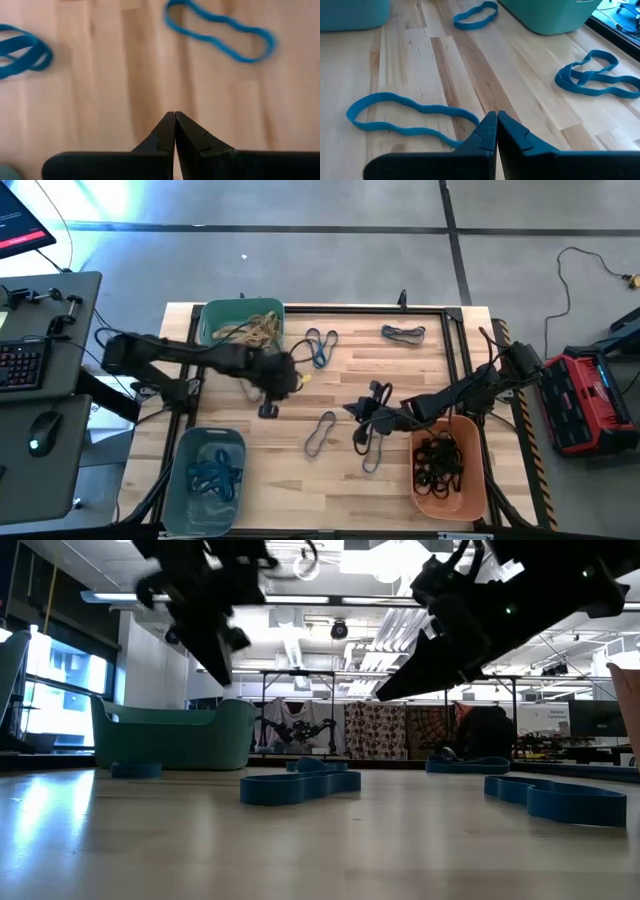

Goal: Sort rubber bands into baskets
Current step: Put the blue rubber band into the blue bin

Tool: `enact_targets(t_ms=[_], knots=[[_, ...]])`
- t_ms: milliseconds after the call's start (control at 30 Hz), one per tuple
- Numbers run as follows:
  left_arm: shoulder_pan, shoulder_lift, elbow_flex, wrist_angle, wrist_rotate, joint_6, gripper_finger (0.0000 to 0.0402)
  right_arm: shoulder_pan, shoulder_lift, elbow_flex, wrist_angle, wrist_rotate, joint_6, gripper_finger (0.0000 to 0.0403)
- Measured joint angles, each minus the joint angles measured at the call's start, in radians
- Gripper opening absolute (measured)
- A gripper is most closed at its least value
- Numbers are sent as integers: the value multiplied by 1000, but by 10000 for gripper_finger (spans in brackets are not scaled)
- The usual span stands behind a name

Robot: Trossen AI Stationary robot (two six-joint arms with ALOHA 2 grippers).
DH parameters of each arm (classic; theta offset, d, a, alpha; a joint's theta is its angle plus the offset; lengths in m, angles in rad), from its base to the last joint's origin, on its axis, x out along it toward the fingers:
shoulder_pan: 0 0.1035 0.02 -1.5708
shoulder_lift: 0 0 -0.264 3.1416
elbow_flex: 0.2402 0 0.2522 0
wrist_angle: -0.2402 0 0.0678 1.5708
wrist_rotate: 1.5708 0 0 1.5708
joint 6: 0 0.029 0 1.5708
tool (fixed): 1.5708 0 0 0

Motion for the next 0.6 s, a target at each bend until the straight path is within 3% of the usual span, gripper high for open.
enact_targets(t_ms=[200, 400, 600], knots=[[109, 155, 102, 38, -2, 131, 0, 0, 0, 0, 0, -4, -10, 0], [187, 303, 217, 30, -69, 224, 4, 2, 0, 0, -6, -6, 2, 0], [220, 408, 283, 30, -162, 313, 38, 15, 0, 0, -20, -10, 7, 0]])
